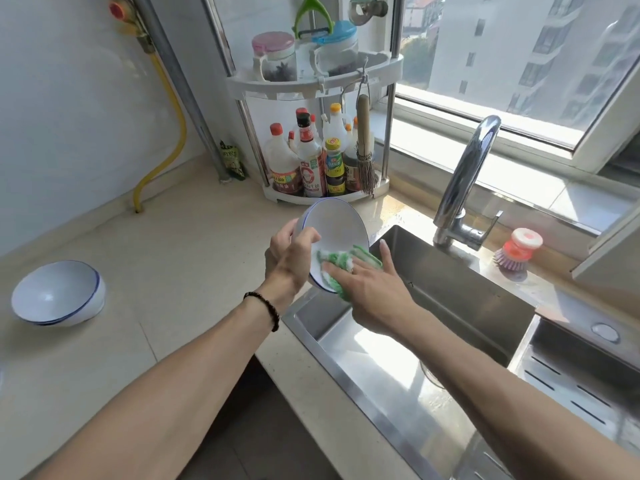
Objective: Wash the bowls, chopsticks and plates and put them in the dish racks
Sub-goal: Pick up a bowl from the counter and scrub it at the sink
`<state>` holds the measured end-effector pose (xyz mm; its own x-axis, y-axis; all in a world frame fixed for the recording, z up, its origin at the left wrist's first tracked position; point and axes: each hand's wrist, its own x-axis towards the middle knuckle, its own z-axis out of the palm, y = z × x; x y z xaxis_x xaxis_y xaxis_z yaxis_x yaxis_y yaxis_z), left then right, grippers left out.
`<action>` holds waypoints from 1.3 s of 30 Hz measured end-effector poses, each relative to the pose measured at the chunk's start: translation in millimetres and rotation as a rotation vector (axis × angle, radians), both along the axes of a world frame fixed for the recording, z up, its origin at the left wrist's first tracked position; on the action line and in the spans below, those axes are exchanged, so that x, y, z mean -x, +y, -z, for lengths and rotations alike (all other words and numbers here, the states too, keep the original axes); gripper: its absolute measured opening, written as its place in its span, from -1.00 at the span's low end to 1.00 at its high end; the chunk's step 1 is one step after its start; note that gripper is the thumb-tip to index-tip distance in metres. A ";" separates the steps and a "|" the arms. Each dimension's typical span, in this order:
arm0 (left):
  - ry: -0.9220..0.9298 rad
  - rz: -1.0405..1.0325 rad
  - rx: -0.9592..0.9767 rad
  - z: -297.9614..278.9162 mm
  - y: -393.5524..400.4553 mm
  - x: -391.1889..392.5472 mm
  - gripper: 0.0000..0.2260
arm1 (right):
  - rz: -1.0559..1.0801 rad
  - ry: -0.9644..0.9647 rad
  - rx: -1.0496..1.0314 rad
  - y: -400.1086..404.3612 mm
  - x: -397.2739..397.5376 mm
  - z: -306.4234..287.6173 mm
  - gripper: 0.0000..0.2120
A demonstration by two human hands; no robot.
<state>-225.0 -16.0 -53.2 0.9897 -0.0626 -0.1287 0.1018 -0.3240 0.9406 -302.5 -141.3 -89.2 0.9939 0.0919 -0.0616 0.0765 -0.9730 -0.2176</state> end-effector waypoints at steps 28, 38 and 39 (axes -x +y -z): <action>-0.050 -0.069 0.058 5.8 -4.2 5.4 -0.76 | -0.110 0.221 -0.328 8.8 -2.1 -16.8 -0.20; 0.010 -0.024 0.031 3.8 3.1 0.6 -0.69 | -0.096 0.147 -0.302 14.8 0.2 -9.7 -0.21; 0.052 0.040 0.002 1.8 7.0 -2.2 -0.65 | -0.110 0.100 -0.239 11.1 3.2 -6.5 -0.23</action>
<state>-222.9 -9.0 -54.9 0.9783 -0.1027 -0.1800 0.1377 -0.3272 0.9349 -305.6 -130.3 -82.7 0.9672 0.2226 -0.1221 0.1455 -0.8801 -0.4519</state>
